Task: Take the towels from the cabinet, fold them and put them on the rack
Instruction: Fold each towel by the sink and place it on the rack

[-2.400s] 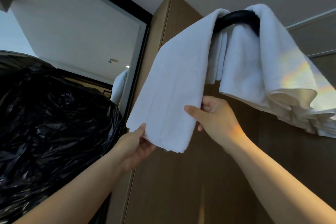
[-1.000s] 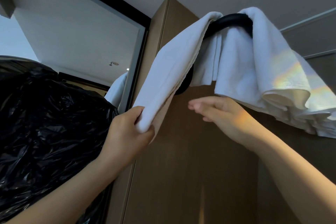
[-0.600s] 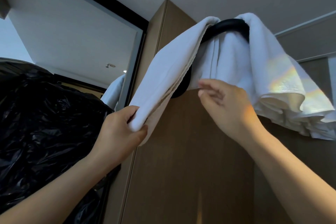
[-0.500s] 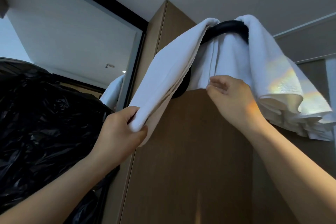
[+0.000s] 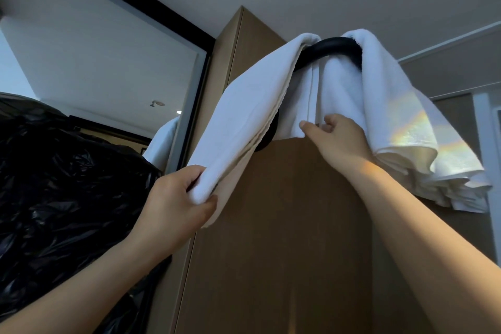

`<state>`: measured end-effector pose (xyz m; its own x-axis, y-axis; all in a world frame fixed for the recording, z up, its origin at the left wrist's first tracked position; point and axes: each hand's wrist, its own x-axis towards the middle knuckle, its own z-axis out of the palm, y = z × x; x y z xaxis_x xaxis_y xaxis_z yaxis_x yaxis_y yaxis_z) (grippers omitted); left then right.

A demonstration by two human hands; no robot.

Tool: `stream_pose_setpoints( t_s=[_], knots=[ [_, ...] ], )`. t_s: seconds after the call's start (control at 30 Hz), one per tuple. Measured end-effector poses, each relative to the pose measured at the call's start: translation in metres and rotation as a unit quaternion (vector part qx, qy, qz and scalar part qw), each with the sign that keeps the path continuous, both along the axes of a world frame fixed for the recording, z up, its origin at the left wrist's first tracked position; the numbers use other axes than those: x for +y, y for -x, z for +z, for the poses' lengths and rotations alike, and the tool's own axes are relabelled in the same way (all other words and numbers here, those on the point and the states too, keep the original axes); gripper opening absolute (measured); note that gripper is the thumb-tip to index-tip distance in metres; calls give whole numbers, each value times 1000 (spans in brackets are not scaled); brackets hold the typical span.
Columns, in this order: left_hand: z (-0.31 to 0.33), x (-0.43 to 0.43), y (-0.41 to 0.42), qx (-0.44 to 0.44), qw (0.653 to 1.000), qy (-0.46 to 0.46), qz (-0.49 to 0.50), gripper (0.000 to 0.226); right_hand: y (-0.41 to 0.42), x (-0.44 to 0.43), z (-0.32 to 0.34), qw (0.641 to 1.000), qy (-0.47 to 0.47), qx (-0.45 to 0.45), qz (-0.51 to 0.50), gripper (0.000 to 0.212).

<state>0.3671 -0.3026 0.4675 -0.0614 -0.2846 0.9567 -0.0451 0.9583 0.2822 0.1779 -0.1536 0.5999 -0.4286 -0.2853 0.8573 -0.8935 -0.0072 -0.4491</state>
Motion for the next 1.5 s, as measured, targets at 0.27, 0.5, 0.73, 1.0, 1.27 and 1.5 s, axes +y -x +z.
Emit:
stream_pose_setpoints(
  t_s=[0.27, 0.5, 0.73, 1.0, 1.27, 1.5],
  knots=[
    [0, 3, -3, -5, 1000, -6, 6, 10, 4, 17, -13, 994, 32, 23, -101, 71],
    [-1, 10, -2, 1, 1000, -15, 12, 13, -7, 14, -1, 993, 4, -18, -117, 87],
    [-1, 11, -7, -3, 1000, -18, 11, 13, 2, 14, 0, 997, 13, 1, -74, 98],
    [0, 14, -5, -11, 1000, -22, 12, 13, -4, -6, 17, 998, 40, -18, 48, 86],
    [-1, 14, -3, -10, 1000, -15, 13, 11, -7, -17, 33, 993, 70, 86, -46, 40],
    [16, 28, -5, 6, 999, 12, 30, 22, -8, -10, 3, 990, 63, 118, -37, 37]
  ],
)
